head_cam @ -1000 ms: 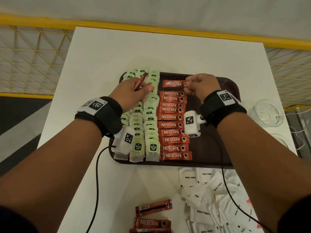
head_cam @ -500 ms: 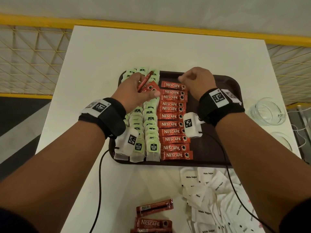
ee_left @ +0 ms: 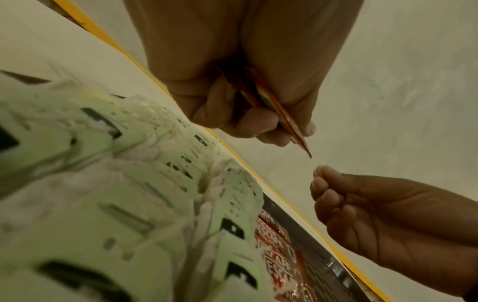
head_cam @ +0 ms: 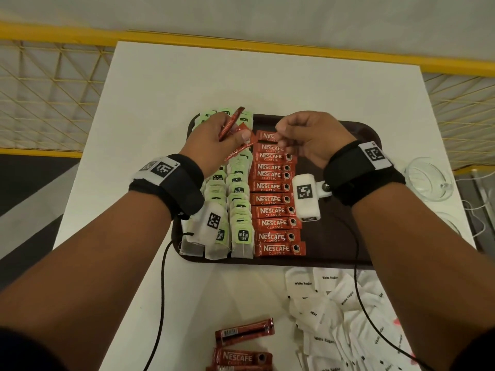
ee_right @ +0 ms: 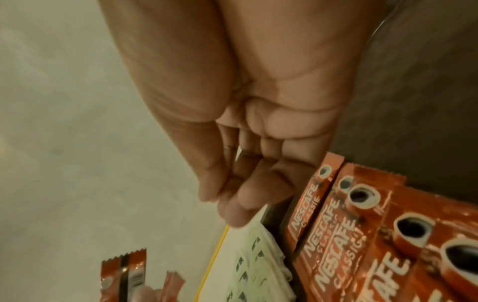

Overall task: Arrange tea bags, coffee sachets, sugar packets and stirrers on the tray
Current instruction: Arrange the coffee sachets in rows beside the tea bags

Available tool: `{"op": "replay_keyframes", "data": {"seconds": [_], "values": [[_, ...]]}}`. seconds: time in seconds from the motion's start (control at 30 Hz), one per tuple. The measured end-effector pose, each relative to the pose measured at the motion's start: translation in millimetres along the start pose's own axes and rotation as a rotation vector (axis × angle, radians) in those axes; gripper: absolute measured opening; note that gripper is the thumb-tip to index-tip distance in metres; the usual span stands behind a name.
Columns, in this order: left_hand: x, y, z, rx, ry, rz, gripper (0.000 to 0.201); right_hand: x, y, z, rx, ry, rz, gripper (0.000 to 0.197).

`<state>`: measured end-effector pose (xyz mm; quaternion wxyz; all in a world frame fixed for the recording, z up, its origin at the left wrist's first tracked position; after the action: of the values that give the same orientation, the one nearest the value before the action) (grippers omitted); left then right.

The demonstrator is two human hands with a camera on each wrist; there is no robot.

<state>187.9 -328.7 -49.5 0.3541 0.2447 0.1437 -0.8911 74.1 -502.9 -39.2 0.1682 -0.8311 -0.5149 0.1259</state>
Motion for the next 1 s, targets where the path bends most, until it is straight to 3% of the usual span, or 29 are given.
{"op": "replay_keyframes", "data": {"seconds": [0.2, 0.37, 0.5, 0.6, 0.83, 1.0], "values": [[4, 3, 2, 0.013, 0.035, -0.003, 0.035, 24, -1, -1, 0.048, -0.007, -0.192, 0.01], [3, 3, -2, -0.043, -0.039, 0.001, 0.032, 14, 4, 3, 0.041, 0.071, -0.032, 0.006], [-4, 1, -12, -0.119, -0.112, 0.019, 0.029, -17, 14, 13, 0.056, 0.192, 0.293, 0.006], [-6, -3, -15, -0.156, -0.14, 0.027, 0.025, -36, 25, 27, 0.143, 0.13, 0.479, 0.004], [-5, -11, -13, -0.189, -0.222, 0.0, 0.016, -40, 41, 38, 0.212, -0.115, 0.553, 0.01], [-5, -16, -10, -0.173, -0.227, -0.035, 0.02, -40, 37, 36, 0.092, -0.451, 0.516, 0.009]]}}
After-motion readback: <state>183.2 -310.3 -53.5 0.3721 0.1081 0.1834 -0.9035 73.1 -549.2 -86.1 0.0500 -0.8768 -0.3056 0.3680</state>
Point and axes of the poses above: each hand's wrist, its own y-axis towards the middle knuckle, its own x-axis out of the palm, z = x × y, the point moved 3 cm from there along y, towards the middle knuckle, and after that the axes turned 1 degree about -z, right-handed, at the moved point
